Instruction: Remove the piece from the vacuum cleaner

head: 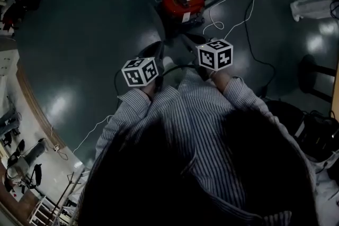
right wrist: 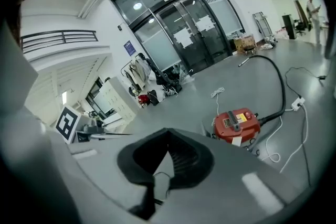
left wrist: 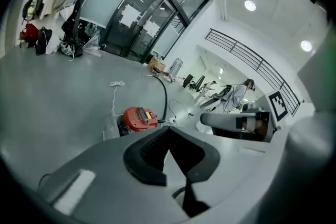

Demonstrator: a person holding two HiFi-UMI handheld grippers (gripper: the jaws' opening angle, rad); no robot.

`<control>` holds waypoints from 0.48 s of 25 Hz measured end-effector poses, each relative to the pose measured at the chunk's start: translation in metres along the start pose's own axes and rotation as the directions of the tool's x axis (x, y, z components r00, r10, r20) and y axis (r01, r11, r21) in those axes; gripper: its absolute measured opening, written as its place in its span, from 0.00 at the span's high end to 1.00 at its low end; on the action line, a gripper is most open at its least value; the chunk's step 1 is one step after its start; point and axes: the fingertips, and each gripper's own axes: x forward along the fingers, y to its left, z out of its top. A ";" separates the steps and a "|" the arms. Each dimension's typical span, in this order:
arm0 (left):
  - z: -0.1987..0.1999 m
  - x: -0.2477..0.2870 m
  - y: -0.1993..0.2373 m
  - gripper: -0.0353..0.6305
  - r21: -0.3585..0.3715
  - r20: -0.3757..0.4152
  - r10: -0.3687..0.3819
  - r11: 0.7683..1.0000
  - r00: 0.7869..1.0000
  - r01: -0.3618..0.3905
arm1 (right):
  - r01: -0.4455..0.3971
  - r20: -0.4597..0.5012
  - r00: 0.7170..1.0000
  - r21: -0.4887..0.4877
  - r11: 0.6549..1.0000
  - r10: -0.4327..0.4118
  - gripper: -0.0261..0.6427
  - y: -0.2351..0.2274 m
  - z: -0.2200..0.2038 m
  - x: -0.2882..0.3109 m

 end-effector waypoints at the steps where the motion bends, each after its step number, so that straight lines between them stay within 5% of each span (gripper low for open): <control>1: 0.000 0.006 0.003 0.94 0.002 -0.013 -0.003 1.000 1.000 0.003 | 0.006 -0.001 1.000 -0.011 1.000 -0.006 0.96 -0.003 0.002 0.004; 12: 0.012 0.038 0.023 0.94 -0.057 -0.062 0.003 0.998 0.998 -0.007 | -0.061 -0.098 0.993 0.043 0.997 0.065 0.96 -0.020 0.016 0.035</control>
